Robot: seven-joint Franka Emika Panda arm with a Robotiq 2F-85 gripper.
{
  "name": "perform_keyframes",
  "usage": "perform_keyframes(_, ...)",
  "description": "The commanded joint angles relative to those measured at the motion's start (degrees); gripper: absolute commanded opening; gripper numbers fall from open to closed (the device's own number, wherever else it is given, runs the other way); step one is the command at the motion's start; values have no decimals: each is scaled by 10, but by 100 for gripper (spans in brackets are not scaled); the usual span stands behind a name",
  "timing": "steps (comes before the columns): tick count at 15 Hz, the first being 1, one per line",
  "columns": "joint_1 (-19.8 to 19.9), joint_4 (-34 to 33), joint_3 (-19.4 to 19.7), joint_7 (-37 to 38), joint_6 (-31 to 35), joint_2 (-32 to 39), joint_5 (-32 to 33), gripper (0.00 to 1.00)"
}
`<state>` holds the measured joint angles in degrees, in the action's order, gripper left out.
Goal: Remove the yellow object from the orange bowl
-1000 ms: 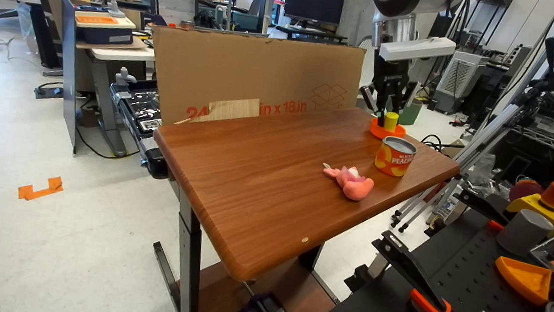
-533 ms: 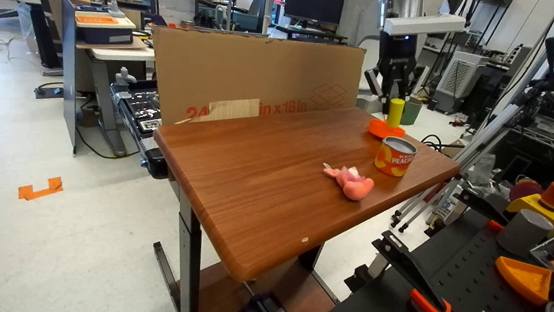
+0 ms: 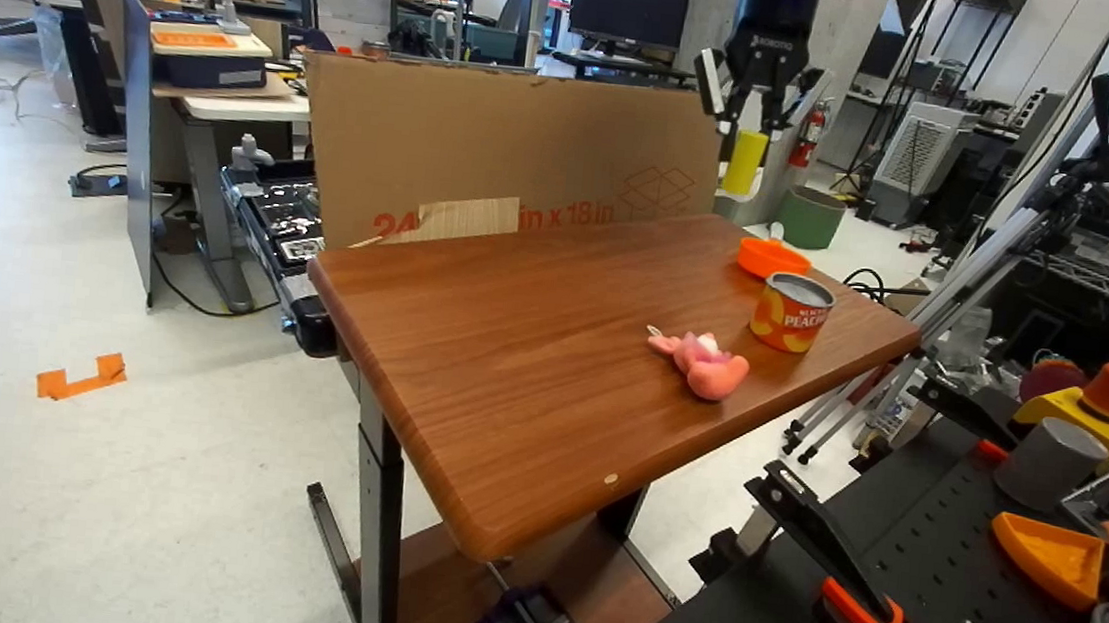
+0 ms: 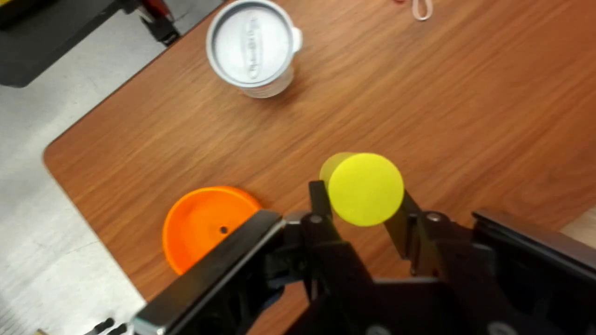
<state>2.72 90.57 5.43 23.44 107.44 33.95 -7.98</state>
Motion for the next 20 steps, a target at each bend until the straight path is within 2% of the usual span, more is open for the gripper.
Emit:
perform_keyframes(1,15,-108,-30,-1,-14,79,-81,17)
perform_keyframes(5,8,-234,-43,25,8,177,-125,17)
perform_keyframes(9,-7,-333,-42,63,33,272,-116,17)
perform_keyframes(11,-14,-356,-40,82,38,301,-109,17)
perform_keyframes(13,-24,-349,-36,88,46,316,-97,17)
perform_keyframes(18,-39,-307,-30,87,53,292,-72,17)
perform_keyframes(19,-40,-299,-30,89,42,284,-69,19)
perform_keyframes(20,-41,-291,-30,89,33,277,-65,50)
